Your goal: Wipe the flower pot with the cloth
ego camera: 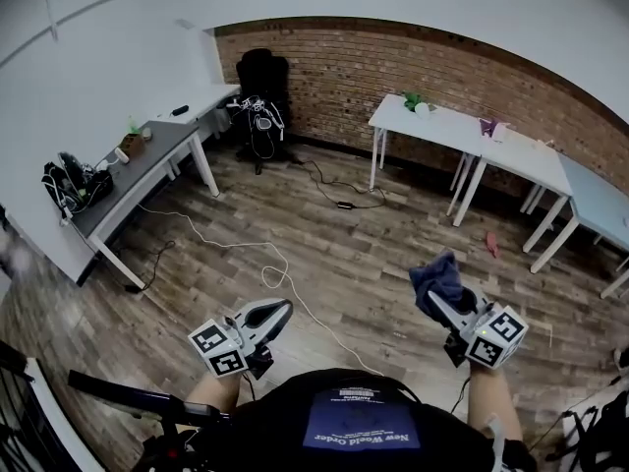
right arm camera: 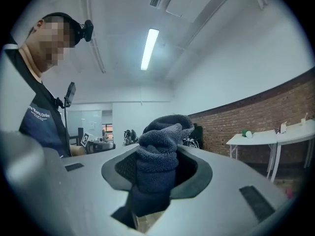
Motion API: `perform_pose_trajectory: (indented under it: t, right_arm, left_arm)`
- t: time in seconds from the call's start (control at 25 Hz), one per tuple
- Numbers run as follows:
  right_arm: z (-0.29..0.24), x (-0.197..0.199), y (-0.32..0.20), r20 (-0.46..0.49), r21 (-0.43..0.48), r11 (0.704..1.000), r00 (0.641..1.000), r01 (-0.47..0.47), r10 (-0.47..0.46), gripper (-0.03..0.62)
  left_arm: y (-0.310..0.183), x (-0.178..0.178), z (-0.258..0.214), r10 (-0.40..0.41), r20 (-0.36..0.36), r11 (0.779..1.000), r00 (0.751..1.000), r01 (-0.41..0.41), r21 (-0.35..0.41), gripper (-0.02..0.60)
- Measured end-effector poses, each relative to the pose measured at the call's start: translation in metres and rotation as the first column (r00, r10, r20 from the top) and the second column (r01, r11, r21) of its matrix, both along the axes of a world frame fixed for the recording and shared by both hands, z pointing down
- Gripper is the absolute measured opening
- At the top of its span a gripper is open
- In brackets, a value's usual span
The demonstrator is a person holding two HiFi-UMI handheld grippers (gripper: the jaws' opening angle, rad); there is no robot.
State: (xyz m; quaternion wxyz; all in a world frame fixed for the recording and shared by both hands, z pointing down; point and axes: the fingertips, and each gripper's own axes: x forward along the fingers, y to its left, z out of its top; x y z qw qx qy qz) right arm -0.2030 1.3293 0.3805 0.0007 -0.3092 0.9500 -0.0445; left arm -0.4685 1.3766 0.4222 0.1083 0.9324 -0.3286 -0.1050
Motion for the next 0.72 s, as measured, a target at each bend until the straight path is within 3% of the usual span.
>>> perform_pose_trajectory:
  t: [0.12,0.28,0.52,0.72]
  right_arm:
    - [0.014,0.0,-0.041,-0.004,-0.015,1.0,1.0,0.009,-0.01,0.133]
    - [0.028,0.001,-0.103,-0.008,-0.028,0.999,0.999,-0.037,0.037,0.133]
    - [0.018,-0.025,-0.215,-0.025,-0.011,0.986,0.986,-0.168,0.168,0.133]
    - [0.001,-0.028,-0.292,-0.015,0.001,0.954,0.953,-0.301,0.301,0.133]
  left_arm:
    - [-0.042,0.0,0.009,-0.004,0.027,1.0,1.0,0.004,-0.007,0.002]
    - [-0.115,-0.011,0.021,0.01,-0.03,1.0,1.0,-0.011,-0.023,0.003]
    - [-0.263,-0.042,0.025,0.129,-0.052,0.992,0.99,-0.129,-0.01,0.003]
    - [-0.381,-0.053,0.005,0.257,-0.038,0.966,0.966,-0.256,0.03,0.002]
